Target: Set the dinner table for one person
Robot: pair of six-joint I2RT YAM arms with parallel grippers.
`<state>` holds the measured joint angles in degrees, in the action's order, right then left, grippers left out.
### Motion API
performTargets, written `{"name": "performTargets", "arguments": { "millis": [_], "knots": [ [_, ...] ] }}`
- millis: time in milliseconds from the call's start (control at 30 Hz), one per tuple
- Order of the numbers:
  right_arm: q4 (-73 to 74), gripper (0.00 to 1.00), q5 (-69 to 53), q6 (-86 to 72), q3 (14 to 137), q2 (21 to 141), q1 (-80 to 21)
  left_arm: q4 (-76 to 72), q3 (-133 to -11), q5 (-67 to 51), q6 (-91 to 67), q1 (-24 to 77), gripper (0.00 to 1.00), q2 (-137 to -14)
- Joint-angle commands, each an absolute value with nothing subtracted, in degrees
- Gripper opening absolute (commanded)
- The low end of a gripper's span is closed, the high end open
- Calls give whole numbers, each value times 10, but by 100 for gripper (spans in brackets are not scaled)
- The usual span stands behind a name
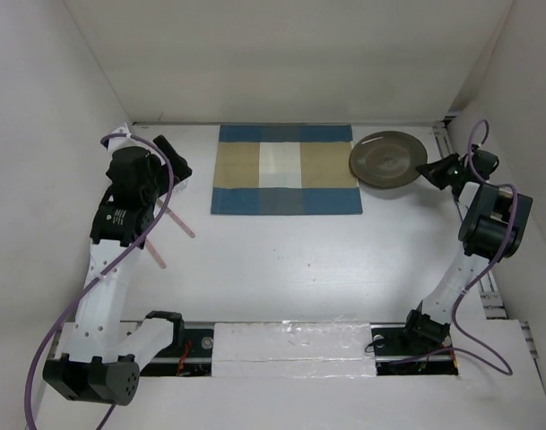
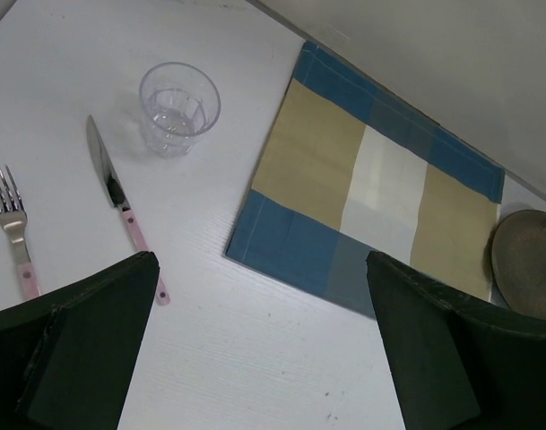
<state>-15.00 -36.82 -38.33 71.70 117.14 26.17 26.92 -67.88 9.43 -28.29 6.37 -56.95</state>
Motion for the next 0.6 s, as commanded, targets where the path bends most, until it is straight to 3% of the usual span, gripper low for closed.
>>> {"name": "performTargets", "arguments": {
  "millis": [0,233,567],
  "knots": [
    [-366,0,-460,-509,726,1113,256,246,-673,83,-274,64,99,-575],
    [-399,0,-454,-540,737,1107,208,246,-668,77,-274,64,99,-580],
    [-437,0,-448,-605,804,1155,66,246,-668,72,-274,64,99,-592]
  ]
}}
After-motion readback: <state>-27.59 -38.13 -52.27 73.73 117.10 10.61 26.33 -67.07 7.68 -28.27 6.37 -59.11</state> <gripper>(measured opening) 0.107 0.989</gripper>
